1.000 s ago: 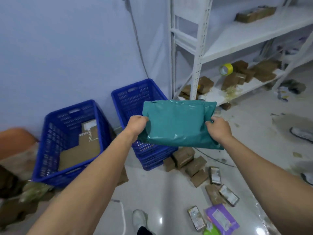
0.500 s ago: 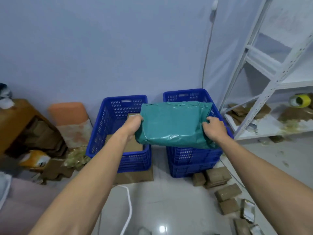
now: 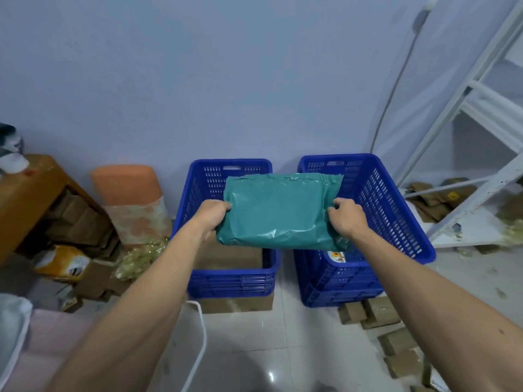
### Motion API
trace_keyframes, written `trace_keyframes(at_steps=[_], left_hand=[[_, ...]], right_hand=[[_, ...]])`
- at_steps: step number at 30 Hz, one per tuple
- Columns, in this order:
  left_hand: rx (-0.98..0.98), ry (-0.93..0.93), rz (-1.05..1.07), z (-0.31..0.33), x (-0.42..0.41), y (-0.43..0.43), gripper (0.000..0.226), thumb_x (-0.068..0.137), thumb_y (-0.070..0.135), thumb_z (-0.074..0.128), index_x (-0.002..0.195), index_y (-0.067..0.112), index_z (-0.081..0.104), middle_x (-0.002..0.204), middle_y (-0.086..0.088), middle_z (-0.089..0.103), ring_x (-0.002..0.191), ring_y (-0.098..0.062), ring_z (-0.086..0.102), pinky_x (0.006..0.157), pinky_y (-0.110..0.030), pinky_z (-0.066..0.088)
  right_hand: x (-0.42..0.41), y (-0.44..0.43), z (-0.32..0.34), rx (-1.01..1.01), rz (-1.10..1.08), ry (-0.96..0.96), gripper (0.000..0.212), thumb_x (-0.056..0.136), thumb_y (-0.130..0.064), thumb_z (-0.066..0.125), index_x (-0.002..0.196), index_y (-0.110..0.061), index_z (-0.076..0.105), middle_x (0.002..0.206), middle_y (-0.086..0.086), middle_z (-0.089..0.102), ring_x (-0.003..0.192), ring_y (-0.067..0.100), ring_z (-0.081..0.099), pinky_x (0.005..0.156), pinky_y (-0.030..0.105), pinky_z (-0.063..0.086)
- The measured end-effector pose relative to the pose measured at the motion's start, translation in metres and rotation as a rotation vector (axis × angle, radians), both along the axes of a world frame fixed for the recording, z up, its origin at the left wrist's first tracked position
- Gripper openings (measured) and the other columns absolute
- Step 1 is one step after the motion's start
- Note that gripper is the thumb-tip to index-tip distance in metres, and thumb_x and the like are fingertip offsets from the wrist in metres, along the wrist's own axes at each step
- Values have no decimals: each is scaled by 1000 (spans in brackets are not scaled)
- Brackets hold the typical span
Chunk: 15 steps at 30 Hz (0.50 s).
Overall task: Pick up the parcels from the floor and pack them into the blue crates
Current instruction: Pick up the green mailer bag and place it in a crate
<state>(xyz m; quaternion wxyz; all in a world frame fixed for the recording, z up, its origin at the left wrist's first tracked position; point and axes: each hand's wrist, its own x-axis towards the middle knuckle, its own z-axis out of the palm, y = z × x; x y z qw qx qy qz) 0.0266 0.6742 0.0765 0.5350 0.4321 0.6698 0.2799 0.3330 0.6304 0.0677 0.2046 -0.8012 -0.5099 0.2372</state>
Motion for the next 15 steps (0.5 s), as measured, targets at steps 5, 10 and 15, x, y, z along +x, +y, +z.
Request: trace_keyframes(at_steps=[5,10,15], left_hand=[[29,79,41,-24,-26,27,16,92,12,59,96,1,70,90,-14,71,82,-26,65,73,-33,51],[-19,163,100,-55,-52,57,11,92,13,61,84,7,66,83,-13,67,74,-24,60,63,-30,44],[-113,262,127,-87,-76,84,4,90,11,60,86,11,61,81,-11,56,78,-21,53,69,-33,40]], right_hand=[[-24,43,-19,-41,48,18,17,89,-17,50,76,-8,55,76,8,61,73,29,56,59,35,40],[-43,91,-52,-107,93,65,16,90,-12,48,77,-5,54,73,10,58,72,32,55,54,32,35],[-57,143,-88,-196,170,144,15,91,-14,48,86,-13,62,85,9,63,80,32,61,66,41,51]])
